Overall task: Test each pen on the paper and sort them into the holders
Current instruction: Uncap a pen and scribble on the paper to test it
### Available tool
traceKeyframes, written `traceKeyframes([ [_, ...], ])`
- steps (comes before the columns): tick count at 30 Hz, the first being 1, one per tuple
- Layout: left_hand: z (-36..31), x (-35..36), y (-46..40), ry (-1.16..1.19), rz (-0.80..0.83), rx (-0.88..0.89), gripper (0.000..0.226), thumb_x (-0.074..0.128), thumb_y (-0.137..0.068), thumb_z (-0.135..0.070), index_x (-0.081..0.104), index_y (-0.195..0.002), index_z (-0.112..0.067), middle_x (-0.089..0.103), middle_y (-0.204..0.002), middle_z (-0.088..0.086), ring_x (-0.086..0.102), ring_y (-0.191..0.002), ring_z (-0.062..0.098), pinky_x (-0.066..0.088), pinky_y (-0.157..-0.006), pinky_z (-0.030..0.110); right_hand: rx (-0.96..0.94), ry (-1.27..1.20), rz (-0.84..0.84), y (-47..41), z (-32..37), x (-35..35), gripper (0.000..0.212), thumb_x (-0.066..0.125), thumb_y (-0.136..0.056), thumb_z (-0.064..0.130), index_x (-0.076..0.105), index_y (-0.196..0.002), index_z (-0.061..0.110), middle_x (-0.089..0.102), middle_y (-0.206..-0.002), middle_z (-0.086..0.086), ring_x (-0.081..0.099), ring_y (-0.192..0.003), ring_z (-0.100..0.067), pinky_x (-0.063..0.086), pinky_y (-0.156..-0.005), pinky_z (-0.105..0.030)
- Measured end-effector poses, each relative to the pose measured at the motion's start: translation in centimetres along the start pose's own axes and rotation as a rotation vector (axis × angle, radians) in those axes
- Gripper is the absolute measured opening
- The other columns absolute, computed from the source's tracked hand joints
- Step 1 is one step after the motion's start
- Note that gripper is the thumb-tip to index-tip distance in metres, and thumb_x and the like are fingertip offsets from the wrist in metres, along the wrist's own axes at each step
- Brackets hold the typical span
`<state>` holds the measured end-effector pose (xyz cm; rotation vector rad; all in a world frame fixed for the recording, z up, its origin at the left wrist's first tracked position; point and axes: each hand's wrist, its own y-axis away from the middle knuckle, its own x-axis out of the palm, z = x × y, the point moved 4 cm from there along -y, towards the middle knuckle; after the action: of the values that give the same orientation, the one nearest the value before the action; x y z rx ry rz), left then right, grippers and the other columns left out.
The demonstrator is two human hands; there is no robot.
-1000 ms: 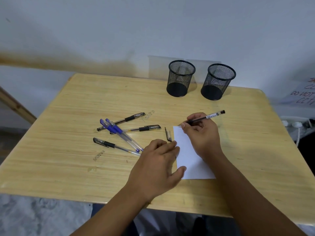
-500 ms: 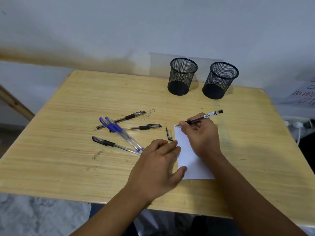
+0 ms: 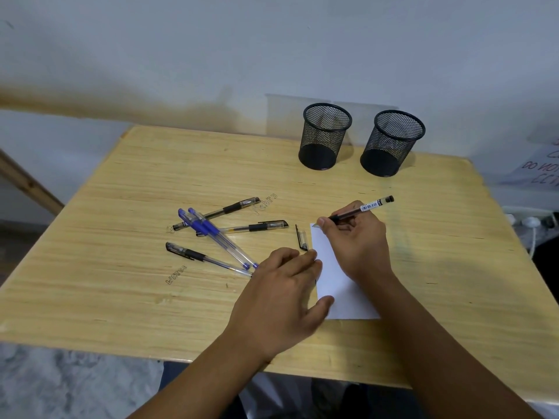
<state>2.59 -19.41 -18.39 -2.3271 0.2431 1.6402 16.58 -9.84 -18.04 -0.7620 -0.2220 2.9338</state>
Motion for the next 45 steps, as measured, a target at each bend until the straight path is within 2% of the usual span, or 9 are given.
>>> traceKeyframes([
  [7,0.05,0.03,-0.02,0.001,0.000,0.000,0.059,0.046,-0.087,-0.059,0.057,-0.134,-0.024,0.055,-0.142,-0.008,0.042,-0.127,0.016,0.043,-0.102,0.030,0.001,0.004,-0.009,0.05,-0.08,0.04,0.016,0.074,-0.086,0.022,0.065,-0.087,0.009,0.069,-0.073,0.012,0.068,-0.073,0.006,0.048,-0.062,-0.004],
  [11,0.00,-0.10,0.04,-0.003,-0.012,-0.003,0.059,0.048,-0.086,-0.059,0.059,-0.132,-0.024,0.057,-0.140,-0.008,0.043,-0.125,0.016,0.043,-0.100,0.029,0.005,0.015,0.013,0.10,0.03,-0.05,0.015,0.074,-0.086,0.022,0.065,-0.086,0.010,0.068,-0.071,0.015,0.067,-0.070,0.009,0.048,-0.062,-0.003],
  [15,0.03,-0.15,0.05,0.001,-0.017,-0.005,0.058,0.049,-0.086,-0.059,0.060,-0.130,-0.024,0.058,-0.139,-0.008,0.044,-0.124,0.016,0.044,-0.099,0.029,0.017,0.022,-0.013,0.11,0.16,-0.08,0.016,0.074,-0.086,0.025,0.067,-0.087,0.011,0.070,-0.074,0.011,0.069,-0.071,0.000,0.052,-0.066,-0.013],
  [19,-0.01,-0.08,0.07,-0.004,-0.013,-0.005,0.058,0.049,-0.086,-0.059,0.059,-0.132,-0.024,0.057,-0.140,-0.009,0.044,-0.125,0.016,0.042,-0.100,0.028,0.034,0.027,-0.007,0.17,0.12,-0.02,0.015,0.073,-0.087,0.024,0.065,-0.086,0.011,0.069,-0.073,0.012,0.068,-0.070,0.004,0.048,-0.062,-0.005],
  [24,-0.07,-0.16,0.07,-0.006,-0.026,0.001,0.056,0.051,-0.085,-0.058,0.061,-0.128,-0.023,0.059,-0.137,-0.008,0.047,-0.122,0.016,0.041,-0.100,0.027,0.032,0.029,-0.018,0.16,0.27,-0.12,0.016,0.074,-0.086,0.023,0.066,-0.087,0.009,0.069,-0.072,0.009,0.068,-0.069,0.003,0.047,-0.061,-0.002],
  [28,-0.01,-0.15,0.09,-0.001,-0.027,0.000,0.056,0.051,-0.085,-0.058,0.061,-0.129,-0.024,0.058,-0.138,-0.008,0.046,-0.123,0.016,0.041,-0.100,0.027,0.045,0.031,-0.015,0.27,0.25,-0.09,0.014,0.073,-0.087,0.022,0.064,-0.087,0.012,0.067,-0.072,0.011,0.065,-0.066,0.009,0.047,-0.060,-0.002],
  [39,-0.07,-0.28,0.05,-0.008,-0.027,0.008,0.056,0.051,-0.085,-0.058,0.062,-0.128,-0.023,0.059,-0.137,-0.009,0.047,-0.121,0.016,0.041,-0.099,0.026,0.057,0.022,-0.034,0.25,0.09,-0.08,0.017,0.073,-0.087,0.024,0.066,-0.089,0.008,0.072,-0.075,0.005,0.070,-0.073,-0.004,0.053,-0.069,-0.018],
  [45,-0.10,-0.38,0.09,-0.009,-0.031,0.005,0.054,0.052,-0.085,-0.057,0.063,-0.126,-0.023,0.060,-0.136,-0.008,0.049,-0.120,0.017,0.043,-0.097,0.027,0.055,0.037,-0.034,0.35,0.26,-0.10,0.017,0.073,-0.087,0.024,0.065,-0.088,0.009,0.072,-0.075,0.005,0.069,-0.072,0.001,0.050,-0.064,-0.009],
])
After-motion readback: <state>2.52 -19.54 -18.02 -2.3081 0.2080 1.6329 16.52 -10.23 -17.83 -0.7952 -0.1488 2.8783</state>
